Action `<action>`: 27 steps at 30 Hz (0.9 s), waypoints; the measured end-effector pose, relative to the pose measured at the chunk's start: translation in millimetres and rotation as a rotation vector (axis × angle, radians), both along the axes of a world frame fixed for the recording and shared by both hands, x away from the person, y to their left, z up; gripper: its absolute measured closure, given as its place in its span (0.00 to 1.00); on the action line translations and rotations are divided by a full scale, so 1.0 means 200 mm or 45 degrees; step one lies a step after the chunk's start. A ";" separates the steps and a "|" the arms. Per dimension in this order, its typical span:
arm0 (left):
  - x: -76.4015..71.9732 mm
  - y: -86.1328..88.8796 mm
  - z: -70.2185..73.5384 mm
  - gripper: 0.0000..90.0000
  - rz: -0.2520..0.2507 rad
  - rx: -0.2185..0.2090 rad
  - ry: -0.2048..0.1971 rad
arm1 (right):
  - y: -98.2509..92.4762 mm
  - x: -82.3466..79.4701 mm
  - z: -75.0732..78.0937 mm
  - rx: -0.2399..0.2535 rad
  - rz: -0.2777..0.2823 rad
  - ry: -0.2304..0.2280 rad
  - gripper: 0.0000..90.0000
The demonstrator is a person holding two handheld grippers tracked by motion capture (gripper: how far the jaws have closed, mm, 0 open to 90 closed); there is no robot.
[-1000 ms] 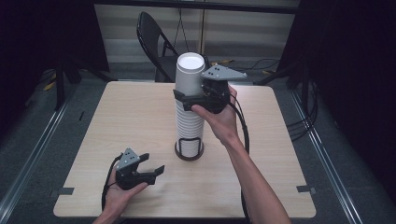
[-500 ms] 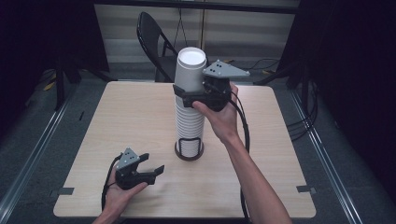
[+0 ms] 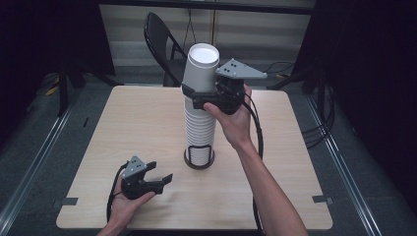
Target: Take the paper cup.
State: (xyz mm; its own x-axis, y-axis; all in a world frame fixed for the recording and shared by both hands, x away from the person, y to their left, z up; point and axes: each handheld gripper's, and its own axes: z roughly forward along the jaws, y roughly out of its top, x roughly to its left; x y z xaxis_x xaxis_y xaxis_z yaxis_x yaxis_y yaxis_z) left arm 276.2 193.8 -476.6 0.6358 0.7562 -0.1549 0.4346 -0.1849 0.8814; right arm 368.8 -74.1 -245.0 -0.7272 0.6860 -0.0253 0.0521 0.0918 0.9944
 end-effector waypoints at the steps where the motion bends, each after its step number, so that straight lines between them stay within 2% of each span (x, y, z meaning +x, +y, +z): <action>1: 0.00 0.00 0.00 0.24 0.000 0.000 0.000 | 0.00 0.00 0.00 0.000 0.000 0.000 0.13; 13: 0.00 0.00 0.00 0.24 0.002 -0.003 0.001 | -0.01 -0.01 0.05 0.066 0.014 -0.020 0.14; 15: 0.00 0.00 0.00 0.24 0.002 -0.003 0.001 | -0.01 -0.01 0.07 0.093 0.021 -0.015 0.14; 27: 0.00 0.01 0.00 0.24 0.002 -0.005 0.003 | -0.01 -0.01 0.12 0.135 0.038 -0.019 0.14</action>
